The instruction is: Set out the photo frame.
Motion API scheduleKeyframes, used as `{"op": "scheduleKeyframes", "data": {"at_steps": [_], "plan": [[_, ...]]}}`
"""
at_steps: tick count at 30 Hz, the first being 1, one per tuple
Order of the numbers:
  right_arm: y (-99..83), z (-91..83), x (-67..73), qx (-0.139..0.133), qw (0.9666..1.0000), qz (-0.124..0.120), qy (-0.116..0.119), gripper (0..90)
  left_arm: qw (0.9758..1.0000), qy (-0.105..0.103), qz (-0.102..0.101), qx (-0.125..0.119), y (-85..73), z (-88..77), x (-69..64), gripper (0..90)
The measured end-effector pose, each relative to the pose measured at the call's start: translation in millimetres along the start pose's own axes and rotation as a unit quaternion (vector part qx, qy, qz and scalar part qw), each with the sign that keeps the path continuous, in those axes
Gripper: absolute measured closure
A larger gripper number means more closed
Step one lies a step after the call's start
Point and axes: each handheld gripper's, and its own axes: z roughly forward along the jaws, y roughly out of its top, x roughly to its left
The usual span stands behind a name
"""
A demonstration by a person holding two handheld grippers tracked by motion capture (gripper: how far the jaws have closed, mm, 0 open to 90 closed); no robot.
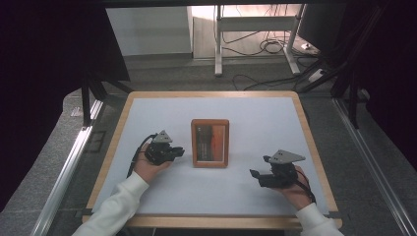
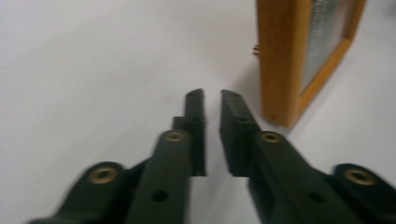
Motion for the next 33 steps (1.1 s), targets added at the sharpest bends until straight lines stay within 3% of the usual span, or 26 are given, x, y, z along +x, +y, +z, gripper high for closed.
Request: {"op": "scheduleKeyframes", "data": {"at_steps": [1,2,3,6,10,15,33], "plan": [[-0.5,0.2,0.5,0.0,1.0,-0.003,-0.002,26.4,1.0,0.004,-0.004,-0.002,-1.6,-1.8,0.3,68.2],[-1.5,0.6,0.9,-0.002,1.0,-0.004,-0.004,26.3,0.9999,0.008,-0.006,-0.004,-3.3,-3.7,0.6,56.6],[-1.5,0.6,0.9,-0.002,1.0,-0.004,-0.004,26.3,0.9999,0.011,-0.009,-0.007,-5.1,-5.7,0.7,56.6],[-3.4,1.3,-0.1,-0.005,1.0,0.001,-0.007,25.8,0.9997,0.01,-0.016,-0.014,-10.5,-12.5,1.1,43.5],[-6.6,1.1,-7.8,-0.014,0.9995,0.028,-0.003,25.7,0.9994,0.016,-0.024,-0.02,-17.6,-19.2,0.3,34.6],[-8.2,2.0,-16.8,-0.023,0.9986,0.045,-0.015,25.7,0.9994,0.012,-0.027,-0.019,-23.2,-23.2,-0.2,32.2],[-7.4,5.6,-15.6,-0.031,0.999,0.028,-0.015,25.7,0.9995,0.004,-0.031,-0.008,-23.2,-18.1,1.9,28.4]]}}
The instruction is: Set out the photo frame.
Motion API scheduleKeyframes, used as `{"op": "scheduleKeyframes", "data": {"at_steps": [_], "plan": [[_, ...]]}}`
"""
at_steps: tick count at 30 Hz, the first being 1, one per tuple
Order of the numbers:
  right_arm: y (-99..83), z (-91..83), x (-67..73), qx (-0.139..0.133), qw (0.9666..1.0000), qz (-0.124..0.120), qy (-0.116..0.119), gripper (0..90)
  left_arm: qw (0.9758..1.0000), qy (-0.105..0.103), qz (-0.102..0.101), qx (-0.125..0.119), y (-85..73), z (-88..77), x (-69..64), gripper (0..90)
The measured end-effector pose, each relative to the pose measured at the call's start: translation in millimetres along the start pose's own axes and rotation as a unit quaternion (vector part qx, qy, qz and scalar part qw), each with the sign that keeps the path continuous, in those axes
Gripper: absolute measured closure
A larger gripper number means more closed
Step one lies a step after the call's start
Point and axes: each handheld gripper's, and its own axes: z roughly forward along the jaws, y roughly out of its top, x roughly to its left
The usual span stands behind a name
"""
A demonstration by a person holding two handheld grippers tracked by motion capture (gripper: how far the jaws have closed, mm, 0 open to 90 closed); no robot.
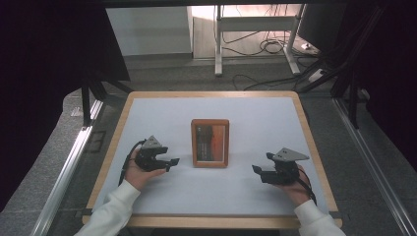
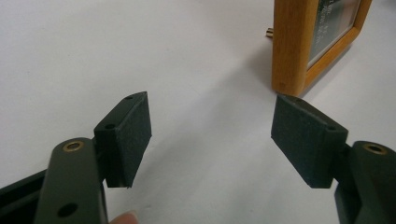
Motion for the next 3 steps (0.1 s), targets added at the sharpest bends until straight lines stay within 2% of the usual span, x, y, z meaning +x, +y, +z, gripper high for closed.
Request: {"op": "scheduleKeyframes", "data": {"at_steps": [3], "plan": [[0.0,0.0,-2.0,-0.003,1.0,0.004,-0.003,25.3,1.0,0.001,0.0,-0.001,0.7,-0.4,0.1,28.1]]}}
